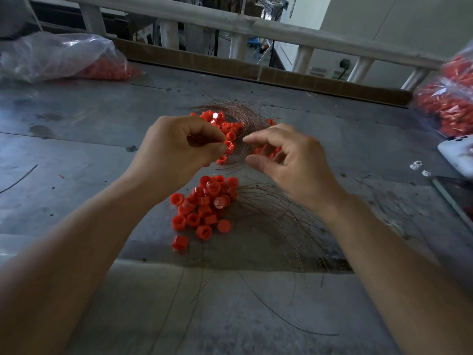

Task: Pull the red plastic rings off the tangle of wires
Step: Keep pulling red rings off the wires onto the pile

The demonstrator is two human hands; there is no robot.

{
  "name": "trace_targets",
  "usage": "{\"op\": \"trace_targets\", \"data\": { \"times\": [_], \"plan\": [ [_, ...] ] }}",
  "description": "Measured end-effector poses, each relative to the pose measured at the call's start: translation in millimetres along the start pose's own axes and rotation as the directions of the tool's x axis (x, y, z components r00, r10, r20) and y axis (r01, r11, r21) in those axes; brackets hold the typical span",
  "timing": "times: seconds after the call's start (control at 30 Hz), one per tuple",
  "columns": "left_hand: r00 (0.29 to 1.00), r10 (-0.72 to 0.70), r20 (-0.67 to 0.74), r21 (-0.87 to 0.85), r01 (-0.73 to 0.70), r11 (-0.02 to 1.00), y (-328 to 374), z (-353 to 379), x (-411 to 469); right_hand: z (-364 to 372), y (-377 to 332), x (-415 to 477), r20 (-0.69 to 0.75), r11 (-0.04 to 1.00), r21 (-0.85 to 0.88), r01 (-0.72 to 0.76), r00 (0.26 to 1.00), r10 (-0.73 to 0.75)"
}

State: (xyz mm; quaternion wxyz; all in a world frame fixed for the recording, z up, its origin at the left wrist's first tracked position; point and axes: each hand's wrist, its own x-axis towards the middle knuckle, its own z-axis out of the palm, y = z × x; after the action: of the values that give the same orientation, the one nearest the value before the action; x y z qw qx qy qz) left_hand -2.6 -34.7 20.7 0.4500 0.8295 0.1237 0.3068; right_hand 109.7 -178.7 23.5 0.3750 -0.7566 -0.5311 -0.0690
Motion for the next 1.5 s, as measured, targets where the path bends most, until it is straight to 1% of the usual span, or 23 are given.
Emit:
{"op": "trace_targets", "data": {
  "times": [0.17, 0.33, 0.4, 0.47, 0.53, 0.6, 0.7, 0.77, 0.83, 0.87, 0.93, 1.0, 1.07, 1.13, 1.23, 1.33, 1.37, 1.4, 1.47, 1.5],
  "plan": [
    [0.999, 0.032, 0.033, -0.006, -0.031, 0.999, 3.4, 3.4, -3.1, 7.0, -4.3, -0.5, -0.012, 0.997, 0.017, 0.077, 0.997, -0.077],
    [0.999, 0.024, 0.041, -0.008, -0.024, 1.000, 6.0, 3.6, -3.5, 7.1, -3.3, -0.6, -0.041, 0.999, 0.038, 0.038, 0.998, -0.037],
    [0.999, 0.023, 0.034, 0.012, -0.023, 1.000, 5.5, 3.8, -3.3, 6.6, -2.4, -0.4, -0.064, 0.996, 0.088, 0.007, 0.998, -0.001],
    [1.000, 0.014, 0.023, 0.022, -0.014, 1.000, 4.4, 3.8, -3.0, 3.9, -1.8, 0.3, -0.085, 0.982, 0.188, -0.036, 0.995, 0.053],
    [1.000, 0.004, 0.011, 0.015, -0.004, 1.000, 3.3, 3.3, -2.9, -1.4, -1.3, 2.2, -0.135, 0.959, 0.278, -0.054, 0.986, 0.095],
    [1.000, 0.006, 0.003, 0.019, -0.006, 1.000, 2.8, 3.0, -3.0, -9.5, -0.2, 4.8, -0.200, 0.901, 0.431, -0.056, 0.967, 0.156],
    [1.000, -0.005, -0.012, 0.012, 0.005, 1.000, 1.4, 3.1, -2.6, -24.4, 2.1, 7.0, -0.263, 0.713, 0.701, -0.011, 0.926, 0.272],
    [1.000, -0.023, -0.021, -0.003, 0.023, 1.000, 0.2, 3.3, -2.2, -33.5, 3.3, 7.9, -0.278, 0.586, 0.810, 0.027, 0.897, 0.342],
    [0.999, -0.039, -0.021, -0.011, 0.039, 0.999, -0.8, 3.3, -2.1, -41.8, 4.2, 9.3, -0.290, 0.483, 0.873, 0.066, 0.867, 0.406],
    [0.999, -0.042, -0.019, -0.014, 0.041, 0.999, -1.0, 3.3, -2.2, -45.3, 4.4, 10.1, -0.299, 0.449, 0.890, 0.085, 0.851, 0.431],
    [0.999, -0.040, -0.014, -0.018, 0.040, 0.999, -0.5, 3.3, -2.8, -51.3, 6.0, 11.0, -0.330, 0.423, 0.898, 0.119, 0.818, 0.471],
    [0.999, -0.040, -0.010, -0.022, 0.040, 0.999, 0.2, 2.8, -3.2, -56.4, 7.2, 11.0, -0.367, 0.419, 0.895, 0.152, 0.786, 0.498],
    [0.999, -0.041, -0.009, -0.033, 0.040, 0.999, 1.2, 2.1, -3.9, -61.6, 9.0, 10.7, -0.413, 0.433, 0.881, 0.189, 0.753, 0.513],
    [0.999, -0.038, -0.013, -0.037, 0.037, 0.999, 2.3, 1.5, -4.5, -66.0, 10.6, 11.0, -0.465, 0.469, 0.856, 0.216, 0.717, 0.519],
    [0.999, -0.044, -0.023, -0.032, 0.043, 0.999, 2.8, 1.5, -5.0, -69.6, 14.3, 10.9, -0.539, 0.546, 0.805, 0.232, 0.670, 0.511],
    [0.997, -0.055, -0.045, -0.019, 0.055, 0.998, 2.1, 1.7, -4.9, -72.7, 20.3, 9.9, -0.624, 0.634, 0.729, 0.260, 0.634, 0.457],
    [0.997, -0.060, -0.053, -0.017, 0.060, 0.998, 1.9, 1.5, -4.9, -74.1, 22.8, 9.6, -0.666, 0.684, 0.677, 0.273, 0.623, 0.410],
    [0.996, -0.066, -0.059, -0.015, 0.065, 0.998, 1.5, 1.4, -4.9, -75.6, 25.4, 9.4, -0.714, 0.760, 0.590, 0.272, 0.615, 0.335],
    [0.995, -0.079, -0.061, -0.013, 0.078, 0.997, 1.5, 1.1, -5.0, -75.5, 27.6, 9.0, -0.773, 0.914, 0.344, 0.216, 0.617, 0.145],
    [0.994, -0.087, -0.058, -0.022, 0.086, 0.996, 1.9, 1.0, -5.2, -73.3, 27.3, 8.8, -0.769, 0.956, 0.233, 0.177, 0.636, 0.070]
  ]
}}
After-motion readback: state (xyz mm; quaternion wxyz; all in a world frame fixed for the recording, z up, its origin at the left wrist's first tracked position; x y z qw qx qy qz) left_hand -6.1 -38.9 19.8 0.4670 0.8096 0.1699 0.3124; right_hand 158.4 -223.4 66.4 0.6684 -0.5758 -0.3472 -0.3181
